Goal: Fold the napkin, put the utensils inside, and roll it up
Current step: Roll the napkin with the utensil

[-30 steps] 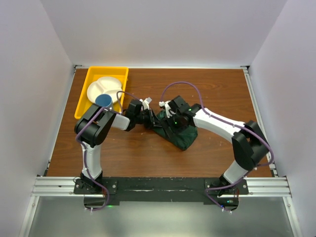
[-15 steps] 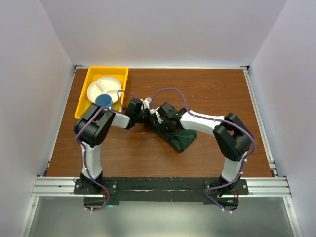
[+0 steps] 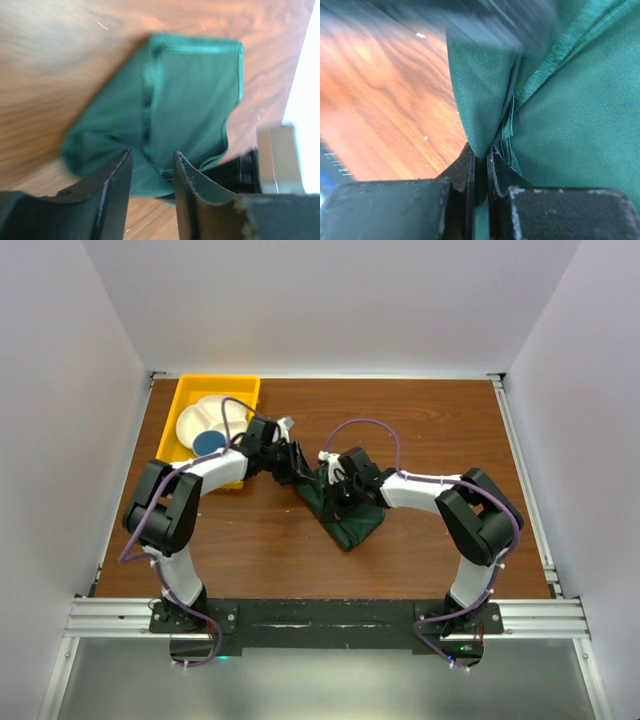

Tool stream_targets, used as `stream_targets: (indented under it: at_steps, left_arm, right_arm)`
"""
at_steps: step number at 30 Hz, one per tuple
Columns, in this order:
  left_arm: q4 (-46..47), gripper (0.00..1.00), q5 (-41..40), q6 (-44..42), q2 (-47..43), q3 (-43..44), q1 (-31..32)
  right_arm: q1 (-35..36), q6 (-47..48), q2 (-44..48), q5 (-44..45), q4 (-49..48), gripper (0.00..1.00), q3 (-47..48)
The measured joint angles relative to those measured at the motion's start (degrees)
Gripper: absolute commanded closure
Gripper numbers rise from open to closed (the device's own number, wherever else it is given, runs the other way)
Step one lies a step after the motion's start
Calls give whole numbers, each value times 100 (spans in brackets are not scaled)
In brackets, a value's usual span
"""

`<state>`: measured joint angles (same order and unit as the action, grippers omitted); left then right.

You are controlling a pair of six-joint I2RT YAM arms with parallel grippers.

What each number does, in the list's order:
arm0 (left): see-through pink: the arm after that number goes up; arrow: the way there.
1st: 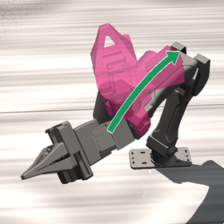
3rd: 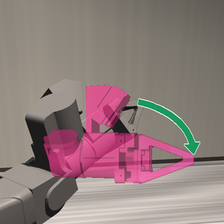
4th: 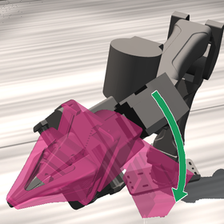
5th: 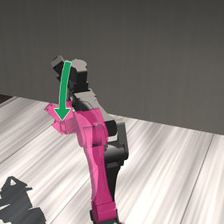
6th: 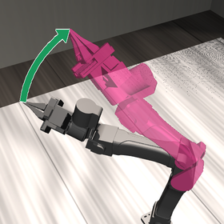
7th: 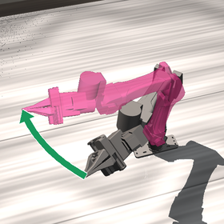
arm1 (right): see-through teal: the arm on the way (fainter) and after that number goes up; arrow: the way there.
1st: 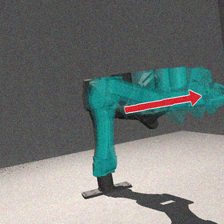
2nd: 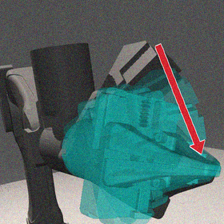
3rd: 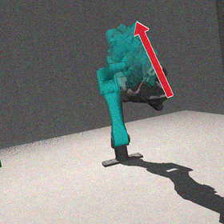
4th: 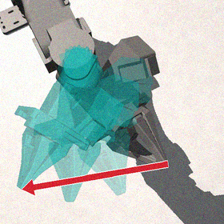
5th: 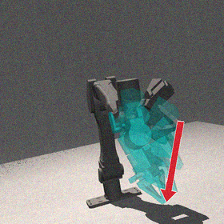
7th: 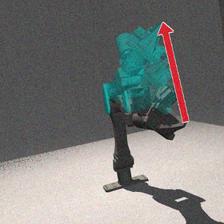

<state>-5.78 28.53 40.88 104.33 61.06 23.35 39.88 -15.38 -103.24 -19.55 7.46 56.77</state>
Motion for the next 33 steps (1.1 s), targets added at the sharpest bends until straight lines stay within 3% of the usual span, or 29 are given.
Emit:
stream_targets:
  at_steps: [2,5,9,11,19,26,33]
  left_arm:
    - [-345,49,-149,-162,-157,127,-122]
    - [-852,56,-323,-310,-511,151,-225]
    - [-874,77,-199,-269,-1036,-153,-216]
    - [-684,82,-11,-146,-1193,-435,-214]
    - [1080,92,581,564,-1034,-1613,-114]
    - [2736,95,723,1108,-568,-1971,79]
    - [3620,98,675,1276,-173,-2057,232]
  right_arm:
    - [-247,-221,-76,-584,-358,100,-166]
    - [-632,-560,-289,-1493,-968,100,-396]
    - [-973,-866,-645,-2459,-1596,100,-540]
    - [-1091,-1021,-820,-2820,-1888,100,-597]
    - [-1397,-1687,-1276,-3790,-2839,100,-868]
    - [-1445,-1768,-1478,-4089,-2715,100,-695]
    - [-1445,-1668,-1488,-4103,-2452,100,-581]
